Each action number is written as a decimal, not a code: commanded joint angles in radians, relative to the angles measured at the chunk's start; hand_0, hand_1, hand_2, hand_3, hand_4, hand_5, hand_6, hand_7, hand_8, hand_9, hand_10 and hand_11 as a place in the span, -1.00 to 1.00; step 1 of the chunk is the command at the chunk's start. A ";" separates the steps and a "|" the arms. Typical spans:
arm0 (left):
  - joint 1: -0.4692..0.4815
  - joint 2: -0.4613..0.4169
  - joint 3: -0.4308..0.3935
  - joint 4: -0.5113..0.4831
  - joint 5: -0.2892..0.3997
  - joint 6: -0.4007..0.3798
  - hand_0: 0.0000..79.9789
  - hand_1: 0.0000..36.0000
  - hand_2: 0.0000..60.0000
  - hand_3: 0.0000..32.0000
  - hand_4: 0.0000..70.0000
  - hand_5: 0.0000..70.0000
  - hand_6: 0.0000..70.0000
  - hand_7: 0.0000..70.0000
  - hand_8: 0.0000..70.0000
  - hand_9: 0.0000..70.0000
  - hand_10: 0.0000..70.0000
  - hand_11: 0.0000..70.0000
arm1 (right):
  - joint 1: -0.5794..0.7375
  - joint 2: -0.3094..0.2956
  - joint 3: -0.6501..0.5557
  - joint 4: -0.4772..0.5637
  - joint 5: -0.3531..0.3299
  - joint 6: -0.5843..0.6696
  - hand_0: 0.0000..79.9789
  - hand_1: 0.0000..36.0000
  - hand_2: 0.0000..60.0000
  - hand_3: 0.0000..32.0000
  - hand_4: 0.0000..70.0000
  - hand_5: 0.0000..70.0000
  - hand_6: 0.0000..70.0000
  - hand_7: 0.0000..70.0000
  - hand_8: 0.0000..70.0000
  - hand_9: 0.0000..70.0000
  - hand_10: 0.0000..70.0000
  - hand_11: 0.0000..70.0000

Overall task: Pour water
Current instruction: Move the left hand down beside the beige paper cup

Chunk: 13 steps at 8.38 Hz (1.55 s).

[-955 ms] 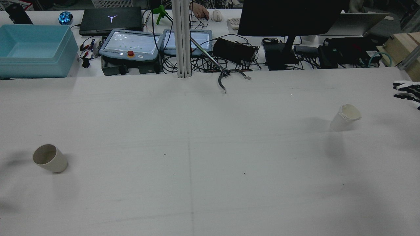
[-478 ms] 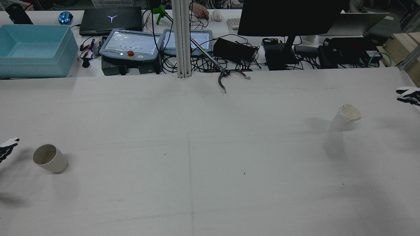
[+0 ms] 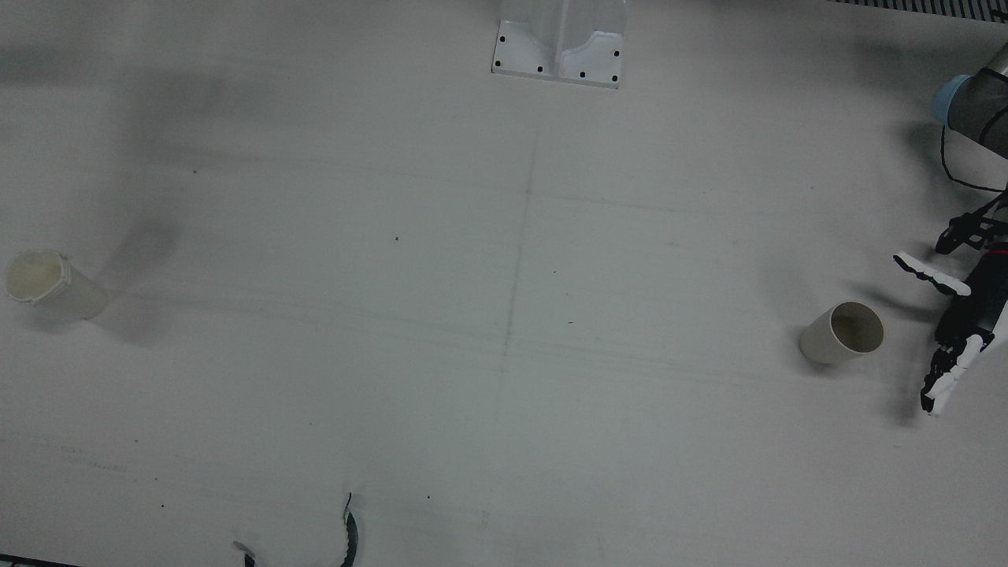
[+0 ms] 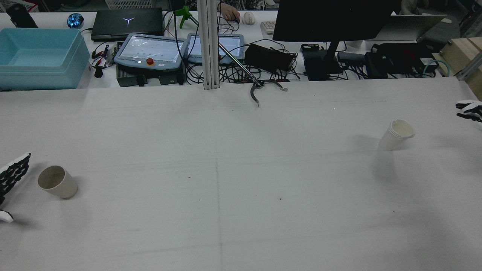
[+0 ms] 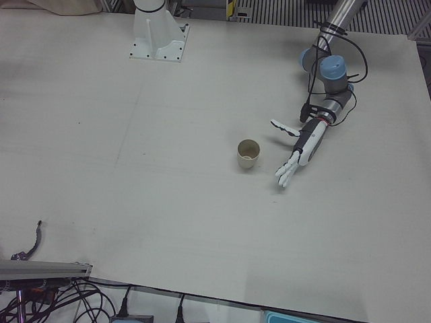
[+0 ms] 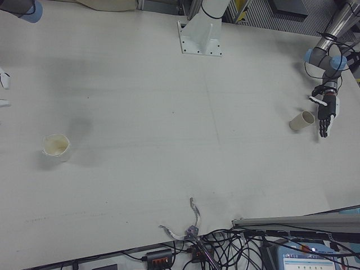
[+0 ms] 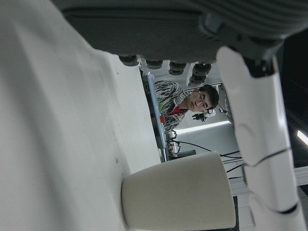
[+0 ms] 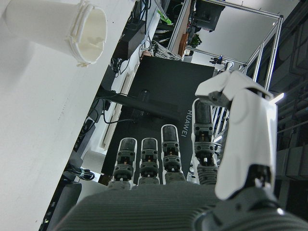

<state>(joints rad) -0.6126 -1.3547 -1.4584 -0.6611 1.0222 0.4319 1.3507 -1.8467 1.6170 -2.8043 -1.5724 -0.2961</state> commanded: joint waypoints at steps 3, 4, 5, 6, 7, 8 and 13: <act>-0.001 -0.059 -0.008 0.009 -0.004 0.066 0.42 -0.07 -1.00 -1.00 -0.77 -0.73 -0.97 -0.81 -0.96 -0.97 -1.00 -0.98 | -0.001 0.001 -0.006 0.000 0.003 0.000 0.41 0.54 0.38 -1.00 -0.25 -0.19 -0.45 -0.29 -0.63 -0.45 -0.65 -0.43; 0.001 -0.081 -0.008 0.015 -0.002 0.083 0.43 -0.04 -1.00 -1.00 -0.77 -0.72 -0.98 -0.81 -0.97 -0.98 -1.00 -0.99 | -0.001 0.001 -0.012 0.000 0.003 0.002 0.41 0.54 0.40 -1.00 -0.23 -0.17 -0.43 -0.27 -0.63 -0.45 -0.66 -0.44; 0.001 -0.096 -0.008 0.030 -0.002 0.082 0.43 -0.04 -1.00 -1.00 -0.76 -0.71 -0.97 -0.80 -0.96 -0.97 -1.00 -0.99 | -0.001 0.001 -0.019 0.000 0.003 0.002 0.41 0.54 0.40 -1.00 -0.23 -0.17 -0.43 -0.27 -0.63 -0.45 -0.66 -0.45; 0.001 -0.098 -0.010 0.037 -0.002 0.083 0.44 -0.02 -1.00 -1.00 -0.75 -0.71 -0.97 -0.80 -0.96 -0.97 -1.00 -0.99 | -0.001 0.001 -0.023 0.002 0.003 0.002 0.41 0.53 0.36 -1.00 -0.27 -0.19 -0.45 -0.29 -0.64 -0.46 -0.67 -0.45; 0.001 -0.100 -0.010 0.041 -0.002 0.083 0.44 -0.01 -1.00 -1.00 -0.73 -0.69 -0.96 -0.79 -0.96 -0.97 -1.00 -1.00 | -0.001 0.001 -0.025 0.002 0.003 0.002 0.41 0.52 0.36 -1.00 -0.29 -0.19 -0.47 -0.31 -0.64 -0.46 -0.66 -0.44; 0.001 -0.100 -0.013 0.047 -0.002 0.083 0.45 0.00 -1.00 -1.00 -0.73 -0.69 -0.96 -0.79 -0.96 -0.96 -1.00 -1.00 | -0.001 0.001 -0.026 0.002 0.003 0.000 0.40 0.52 0.36 -1.00 -0.30 -0.21 -0.48 -0.31 -0.64 -0.45 -0.65 -0.43; 0.011 -0.104 -0.014 0.057 -0.001 0.113 0.47 0.06 -1.00 -1.00 -0.72 -0.65 -0.96 -0.79 -0.95 -0.95 -1.00 -0.98 | 0.001 0.001 -0.032 0.002 0.002 0.002 0.40 0.51 0.35 -1.00 -0.33 -0.21 -0.49 -0.32 -0.65 -0.46 -0.64 -0.42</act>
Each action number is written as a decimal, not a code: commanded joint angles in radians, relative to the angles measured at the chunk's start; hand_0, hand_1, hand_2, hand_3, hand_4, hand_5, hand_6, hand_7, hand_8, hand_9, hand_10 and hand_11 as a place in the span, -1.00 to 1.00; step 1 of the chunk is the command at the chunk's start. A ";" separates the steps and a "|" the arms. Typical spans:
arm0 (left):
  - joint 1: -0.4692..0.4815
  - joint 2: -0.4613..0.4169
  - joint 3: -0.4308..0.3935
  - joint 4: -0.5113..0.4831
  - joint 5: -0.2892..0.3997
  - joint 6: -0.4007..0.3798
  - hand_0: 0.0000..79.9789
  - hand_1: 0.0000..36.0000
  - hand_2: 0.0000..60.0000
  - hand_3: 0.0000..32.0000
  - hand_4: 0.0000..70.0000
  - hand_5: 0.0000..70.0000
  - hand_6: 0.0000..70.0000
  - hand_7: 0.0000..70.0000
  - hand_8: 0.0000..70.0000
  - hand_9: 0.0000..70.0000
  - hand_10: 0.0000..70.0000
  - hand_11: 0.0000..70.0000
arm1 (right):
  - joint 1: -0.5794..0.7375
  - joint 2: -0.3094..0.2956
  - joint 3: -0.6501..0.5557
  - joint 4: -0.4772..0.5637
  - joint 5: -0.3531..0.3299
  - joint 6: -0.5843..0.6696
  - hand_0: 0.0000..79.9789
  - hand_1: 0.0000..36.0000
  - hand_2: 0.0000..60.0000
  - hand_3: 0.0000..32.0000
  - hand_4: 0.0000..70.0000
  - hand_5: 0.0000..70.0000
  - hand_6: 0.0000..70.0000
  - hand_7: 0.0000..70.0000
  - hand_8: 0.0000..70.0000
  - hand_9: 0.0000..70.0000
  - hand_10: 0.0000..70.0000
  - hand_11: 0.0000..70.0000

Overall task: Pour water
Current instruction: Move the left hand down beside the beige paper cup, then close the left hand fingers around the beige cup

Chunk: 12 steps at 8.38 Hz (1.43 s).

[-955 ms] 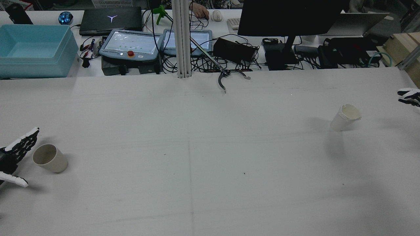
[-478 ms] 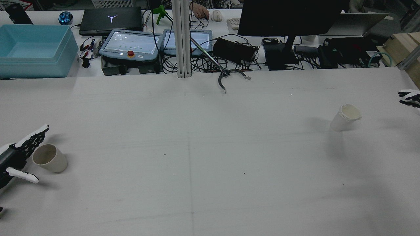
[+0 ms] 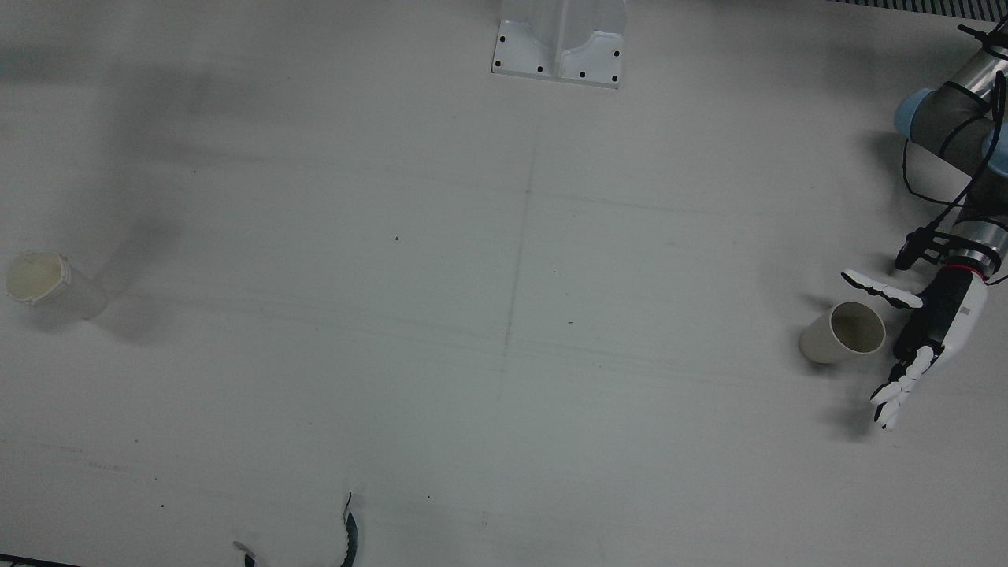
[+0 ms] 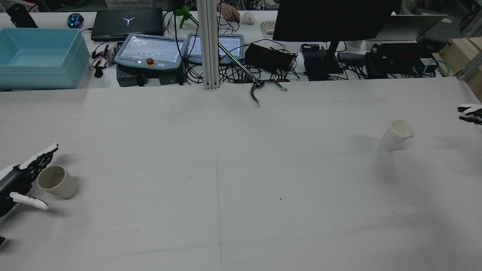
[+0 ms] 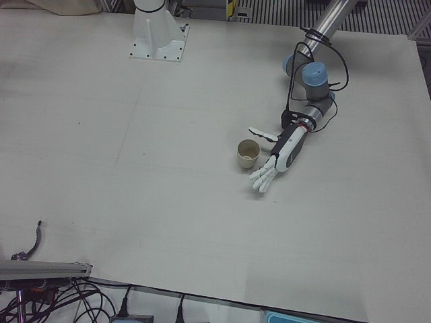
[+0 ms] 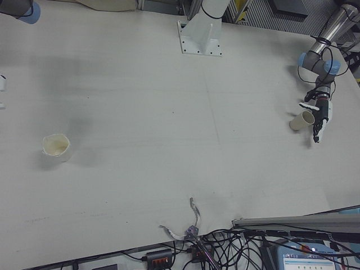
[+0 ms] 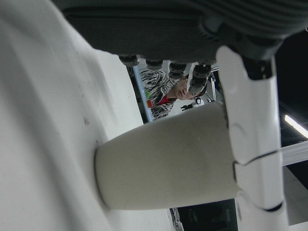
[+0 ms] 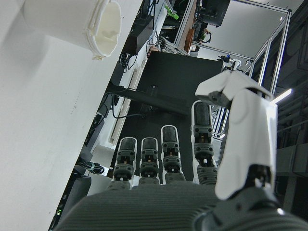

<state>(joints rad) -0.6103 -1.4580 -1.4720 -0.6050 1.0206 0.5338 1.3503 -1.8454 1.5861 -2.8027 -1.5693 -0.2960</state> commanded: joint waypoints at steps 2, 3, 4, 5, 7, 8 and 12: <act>0.030 -0.005 -0.002 0.002 0.000 0.025 0.48 0.08 -1.00 -1.00 -0.69 -0.63 -0.95 -0.78 -0.95 -0.95 -1.00 -0.99 | 0.001 -0.002 -0.001 0.000 -0.002 0.001 0.39 0.50 0.34 -1.00 -0.37 -0.23 -0.52 -0.35 -0.65 -0.47 -0.65 -0.42; 0.032 -0.010 -0.004 0.002 -0.001 0.029 0.49 0.09 -1.00 -1.00 -0.66 -0.58 -0.95 -0.78 -0.95 -0.95 -1.00 -0.99 | 0.003 -0.002 -0.001 0.000 -0.003 0.000 0.39 0.50 0.32 -1.00 -0.37 -0.23 -0.52 -0.35 -0.65 -0.47 -0.65 -0.42; 0.030 -0.021 -0.004 0.004 -0.002 0.028 0.49 0.09 -1.00 -1.00 -0.64 -0.55 -0.94 -0.77 -0.95 -0.95 -1.00 -0.97 | 0.004 -0.002 -0.003 0.000 -0.002 0.000 0.39 0.50 0.33 -1.00 -0.38 -0.23 -0.53 -0.36 -0.66 -0.47 -0.64 -0.42; 0.030 -0.030 -0.007 0.005 -0.008 0.026 0.52 0.12 -1.00 -1.00 -0.54 -0.38 -0.91 -0.75 -0.94 -0.93 -1.00 -0.96 | 0.007 -0.003 -0.017 0.015 -0.002 0.001 0.39 0.50 0.32 -1.00 -0.41 -0.24 -0.54 -0.37 -0.66 -0.48 -0.64 -0.41; 0.030 -0.050 -0.046 0.069 -0.016 0.019 0.70 0.30 -0.92 -1.00 -0.29 1.00 -0.86 -0.71 -0.92 -0.91 -0.99 -0.91 | 0.007 -0.002 -0.067 0.075 0.000 0.005 0.40 0.52 0.32 -1.00 -0.37 -0.21 -0.52 -0.35 -0.66 -0.48 -0.65 -0.43; 0.030 -0.056 -0.080 0.117 -0.019 0.017 0.73 0.24 -0.97 -1.00 -0.12 1.00 -0.85 -0.67 -0.93 -0.91 -0.98 -0.91 | 0.012 -0.002 -0.067 0.077 0.000 0.008 0.44 0.56 0.34 -1.00 -0.28 -0.15 -0.47 -0.31 -0.65 -0.48 -0.67 -0.46; 0.024 -0.056 -0.123 0.194 -0.017 -0.050 0.37 0.80 1.00 -1.00 0.89 1.00 -0.78 -0.47 -0.92 -0.89 -0.93 -0.85 | 0.026 -0.002 -0.064 0.077 0.000 0.029 0.47 0.62 0.34 -1.00 -0.31 -0.15 -0.49 -0.31 -0.66 -0.48 -0.69 -0.47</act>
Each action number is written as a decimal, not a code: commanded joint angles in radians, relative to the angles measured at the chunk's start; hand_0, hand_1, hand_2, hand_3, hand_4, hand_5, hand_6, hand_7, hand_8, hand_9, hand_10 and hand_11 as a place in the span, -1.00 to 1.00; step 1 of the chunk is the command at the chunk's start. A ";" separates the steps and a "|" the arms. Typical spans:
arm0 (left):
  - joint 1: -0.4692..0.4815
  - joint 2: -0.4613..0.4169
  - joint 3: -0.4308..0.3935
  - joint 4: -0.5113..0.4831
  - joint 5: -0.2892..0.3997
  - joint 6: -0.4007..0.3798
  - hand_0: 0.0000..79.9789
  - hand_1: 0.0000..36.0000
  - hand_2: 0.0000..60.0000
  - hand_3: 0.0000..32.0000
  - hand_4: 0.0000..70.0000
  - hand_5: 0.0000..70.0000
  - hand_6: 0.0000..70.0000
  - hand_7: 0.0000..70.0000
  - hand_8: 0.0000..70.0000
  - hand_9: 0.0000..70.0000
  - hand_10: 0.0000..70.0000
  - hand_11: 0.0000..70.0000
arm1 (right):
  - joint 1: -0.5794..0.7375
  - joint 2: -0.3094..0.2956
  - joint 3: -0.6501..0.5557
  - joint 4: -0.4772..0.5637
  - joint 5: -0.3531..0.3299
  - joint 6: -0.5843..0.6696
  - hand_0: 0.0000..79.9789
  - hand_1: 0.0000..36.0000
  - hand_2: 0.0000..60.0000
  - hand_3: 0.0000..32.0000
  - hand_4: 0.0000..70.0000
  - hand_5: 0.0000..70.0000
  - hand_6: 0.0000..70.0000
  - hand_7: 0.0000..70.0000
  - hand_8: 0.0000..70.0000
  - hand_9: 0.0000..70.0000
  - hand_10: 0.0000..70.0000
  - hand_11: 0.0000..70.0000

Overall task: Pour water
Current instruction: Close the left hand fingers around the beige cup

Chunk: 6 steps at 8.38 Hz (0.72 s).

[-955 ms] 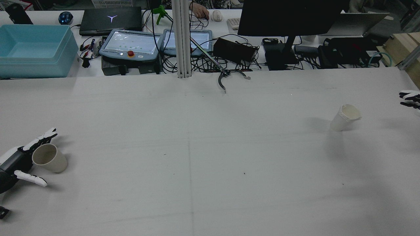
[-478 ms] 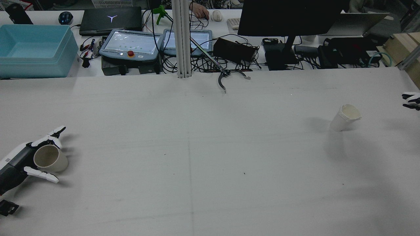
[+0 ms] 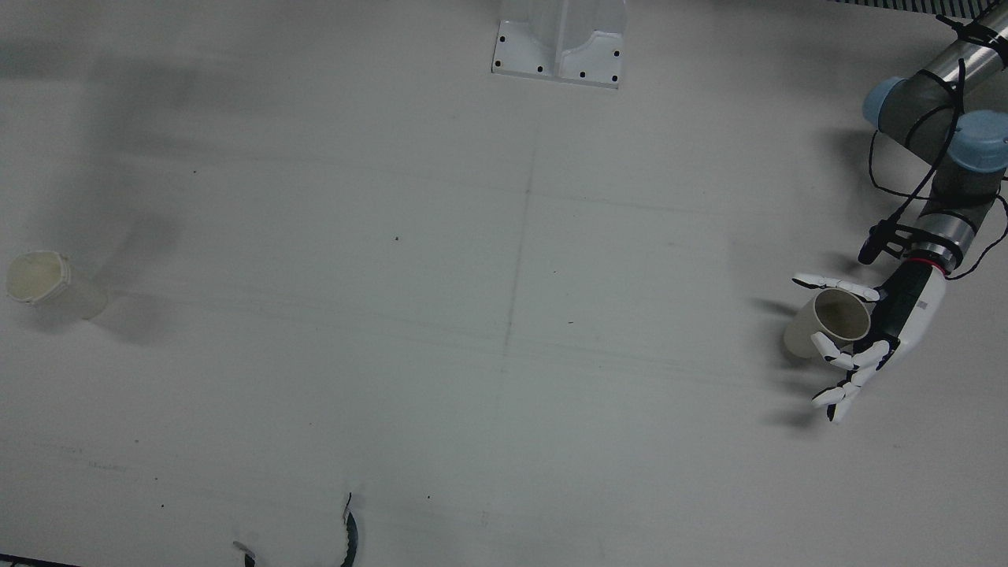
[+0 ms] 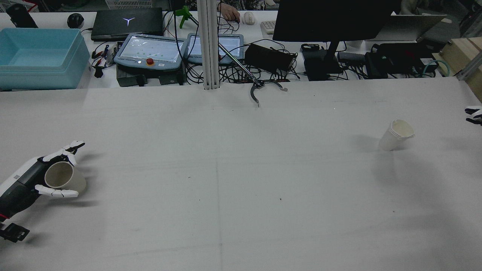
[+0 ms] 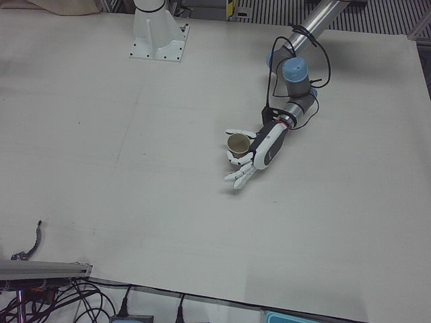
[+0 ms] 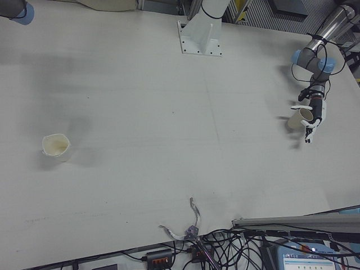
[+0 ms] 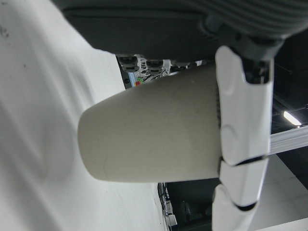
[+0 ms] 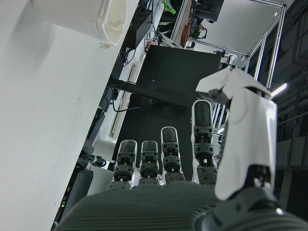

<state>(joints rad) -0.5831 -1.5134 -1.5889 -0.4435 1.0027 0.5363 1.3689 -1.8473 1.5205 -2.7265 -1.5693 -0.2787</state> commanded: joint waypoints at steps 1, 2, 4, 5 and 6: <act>-0.003 -0.001 -0.006 0.070 0.002 -0.109 0.33 1.00 1.00 -1.00 1.00 1.00 -0.77 -0.45 -0.92 -0.89 -0.93 -0.85 | 0.006 0.000 -0.005 0.001 0.000 0.024 0.48 0.64 0.34 -1.00 -0.31 -0.15 -0.49 -0.31 -0.66 -0.48 -0.70 -0.49; -0.003 -0.001 -0.006 0.086 0.004 -0.146 0.33 1.00 1.00 -1.00 1.00 1.00 -0.75 -0.43 -0.91 -0.88 -0.92 -0.84 | -0.008 0.011 -0.076 0.011 0.000 0.009 0.49 0.66 0.36 -1.00 -0.31 -0.15 -0.47 -0.31 -0.65 -0.48 -0.71 -0.50; -0.003 -0.001 -0.016 0.123 0.002 -0.180 0.40 0.98 1.00 -1.00 1.00 1.00 -0.74 -0.43 -0.91 -0.87 -0.94 -0.87 | -0.013 0.103 -0.312 0.154 -0.001 -0.043 0.56 0.87 0.58 -1.00 -0.23 -0.12 -0.41 -0.29 -0.62 -0.45 -0.65 -0.41; 0.002 -0.002 -0.025 0.134 0.002 -0.179 0.42 0.99 1.00 -1.00 1.00 1.00 -0.74 -0.43 -0.91 -0.87 -0.95 -0.87 | -0.031 0.137 -0.351 0.156 0.000 -0.047 0.72 0.95 0.54 -1.00 -0.07 -0.08 -0.36 -0.24 -0.64 -0.49 -0.72 -0.51; 0.000 -0.013 -0.023 0.138 0.002 -0.180 0.42 0.97 1.00 -1.00 1.00 1.00 -0.74 -0.44 -0.91 -0.87 -0.94 -0.87 | -0.069 0.158 -0.364 0.154 0.000 -0.066 0.60 0.81 0.23 -1.00 -0.30 -0.19 -0.50 -0.41 -0.74 -0.61 -0.79 -0.62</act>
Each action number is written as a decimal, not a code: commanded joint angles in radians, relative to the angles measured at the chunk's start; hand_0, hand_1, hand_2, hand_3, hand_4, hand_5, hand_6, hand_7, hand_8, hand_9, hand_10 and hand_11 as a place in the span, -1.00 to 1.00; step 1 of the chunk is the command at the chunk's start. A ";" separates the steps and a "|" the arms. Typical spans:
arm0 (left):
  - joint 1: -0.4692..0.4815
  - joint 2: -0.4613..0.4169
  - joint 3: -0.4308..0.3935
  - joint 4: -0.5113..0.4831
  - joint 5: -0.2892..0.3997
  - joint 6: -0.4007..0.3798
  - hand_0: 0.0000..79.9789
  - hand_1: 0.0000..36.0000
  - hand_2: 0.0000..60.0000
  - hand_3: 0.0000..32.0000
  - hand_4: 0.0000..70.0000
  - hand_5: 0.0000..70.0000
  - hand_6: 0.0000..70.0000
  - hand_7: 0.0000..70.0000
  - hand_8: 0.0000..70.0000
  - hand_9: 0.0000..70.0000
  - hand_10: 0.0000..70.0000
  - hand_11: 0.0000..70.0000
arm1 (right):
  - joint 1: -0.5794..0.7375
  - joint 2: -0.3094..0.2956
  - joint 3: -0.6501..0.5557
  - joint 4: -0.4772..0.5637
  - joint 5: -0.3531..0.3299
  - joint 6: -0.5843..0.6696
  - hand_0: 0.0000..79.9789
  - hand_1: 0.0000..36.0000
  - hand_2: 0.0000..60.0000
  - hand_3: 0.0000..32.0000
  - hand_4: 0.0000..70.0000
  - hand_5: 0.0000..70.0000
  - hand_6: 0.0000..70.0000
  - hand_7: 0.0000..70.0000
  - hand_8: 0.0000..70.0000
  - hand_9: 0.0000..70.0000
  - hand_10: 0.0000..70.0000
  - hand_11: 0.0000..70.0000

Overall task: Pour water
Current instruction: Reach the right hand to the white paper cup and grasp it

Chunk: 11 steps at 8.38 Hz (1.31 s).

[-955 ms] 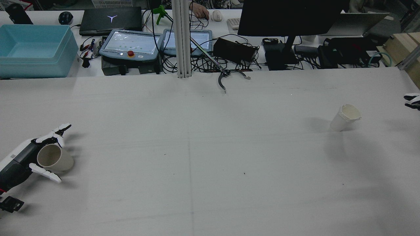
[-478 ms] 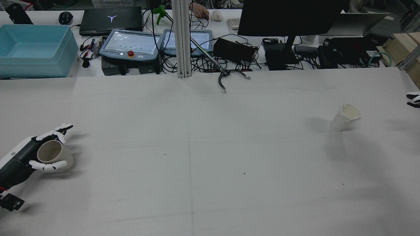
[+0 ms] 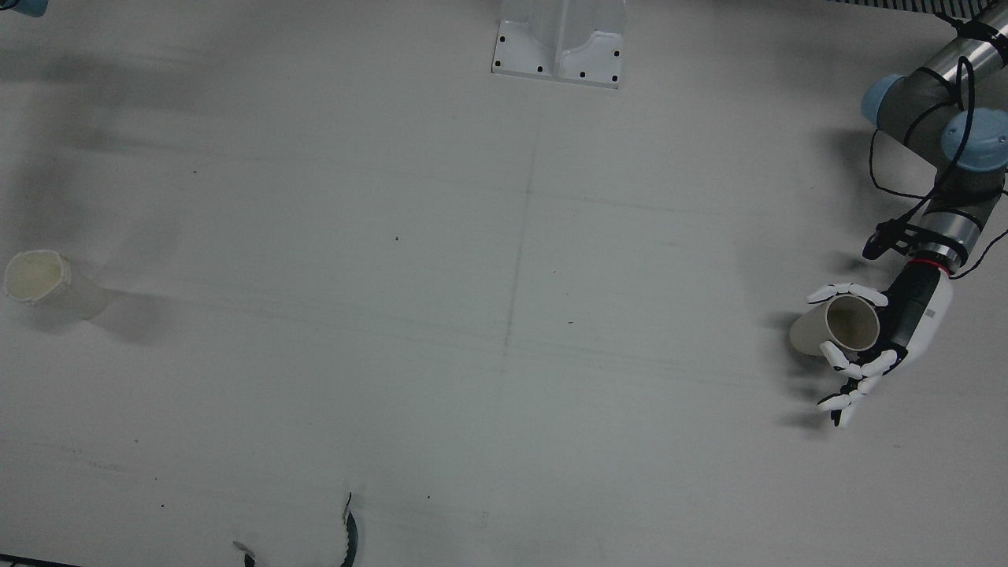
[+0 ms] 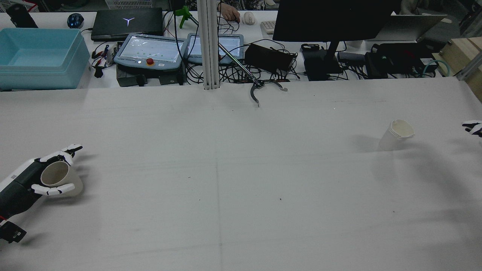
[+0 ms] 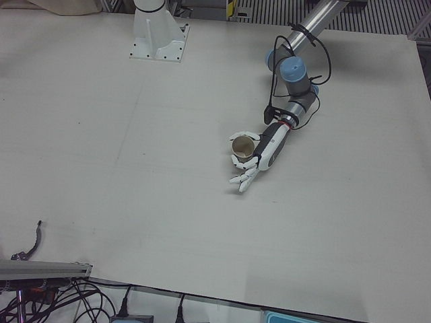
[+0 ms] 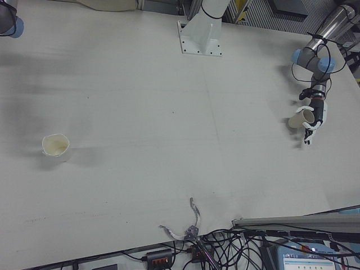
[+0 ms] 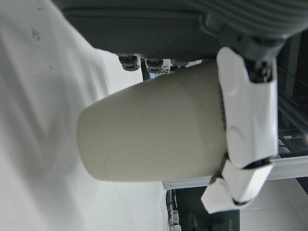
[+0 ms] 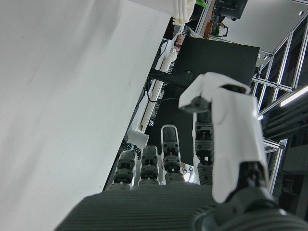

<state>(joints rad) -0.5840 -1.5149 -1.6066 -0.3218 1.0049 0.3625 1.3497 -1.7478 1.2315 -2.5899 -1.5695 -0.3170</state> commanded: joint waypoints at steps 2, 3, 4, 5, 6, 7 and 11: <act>-0.002 -0.007 0.007 0.015 0.000 -0.008 0.42 0.93 1.00 -1.00 0.99 1.00 -0.74 -0.44 -0.91 -0.87 -0.94 -0.86 | -0.122 0.088 -0.072 0.013 0.003 -0.051 0.48 0.47 -0.44 -1.00 -0.87 -0.35 -0.73 -0.72 -0.88 -0.81 -1.00 -0.99; -0.002 0.001 0.014 0.013 0.000 -0.020 0.41 0.90 1.00 -1.00 0.95 1.00 -0.75 -0.46 -0.91 -0.88 -0.93 -0.86 | -0.136 0.091 -0.063 0.010 0.006 -0.077 0.41 0.45 -0.33 -1.00 -0.95 -0.33 -0.80 -0.78 -0.90 -0.83 -1.00 -1.00; -0.002 0.002 0.016 0.015 0.000 -0.026 0.41 0.87 1.00 -1.00 0.93 1.00 -0.75 -0.47 -0.91 -0.87 -0.93 -0.85 | -0.148 0.103 -0.060 0.004 0.008 -0.094 0.41 0.47 -0.25 -1.00 -0.97 -0.32 -0.82 -0.77 -0.90 -0.82 -1.00 -1.00; 0.000 0.001 0.017 0.015 0.000 -0.027 0.40 0.83 1.00 -1.00 0.89 1.00 -0.75 -0.48 -0.91 -0.87 -0.93 -0.84 | -0.170 0.126 -0.061 -0.001 0.008 -0.111 0.42 0.54 -0.08 -1.00 -0.93 -0.27 -0.80 -0.72 -0.89 -0.80 -1.00 -1.00; 0.000 -0.004 0.023 0.015 0.000 -0.028 0.39 0.82 1.00 -1.00 0.90 1.00 -0.75 -0.48 -0.91 -0.88 -0.92 -0.84 | -0.175 0.128 -0.061 -0.012 0.011 -0.117 0.43 0.57 -0.08 -1.00 -0.91 -0.23 -0.79 -0.69 -0.89 -0.80 -1.00 -1.00; 0.001 -0.010 0.025 0.015 0.000 -0.027 0.39 0.81 1.00 -1.00 0.90 1.00 -0.74 -0.47 -0.91 -0.87 -0.92 -0.84 | -0.175 0.128 -0.064 -0.016 0.011 -0.123 0.46 0.62 -0.06 -1.00 -0.89 -0.19 -0.77 -0.65 -0.89 -0.79 -1.00 -1.00; 0.001 -0.010 0.048 -0.002 0.000 -0.027 0.37 0.77 1.00 -1.00 0.87 1.00 -0.74 -0.47 -0.91 -0.88 -0.91 -0.82 | -0.227 0.162 -0.058 -0.093 0.051 -0.126 0.38 0.45 -0.23 -1.00 -1.00 -0.20 -0.83 -0.69 -0.91 -0.81 -1.00 -1.00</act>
<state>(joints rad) -0.5825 -1.5251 -1.5695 -0.3127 1.0048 0.3360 1.1484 -1.6085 1.1711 -2.6424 -1.5296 -0.4421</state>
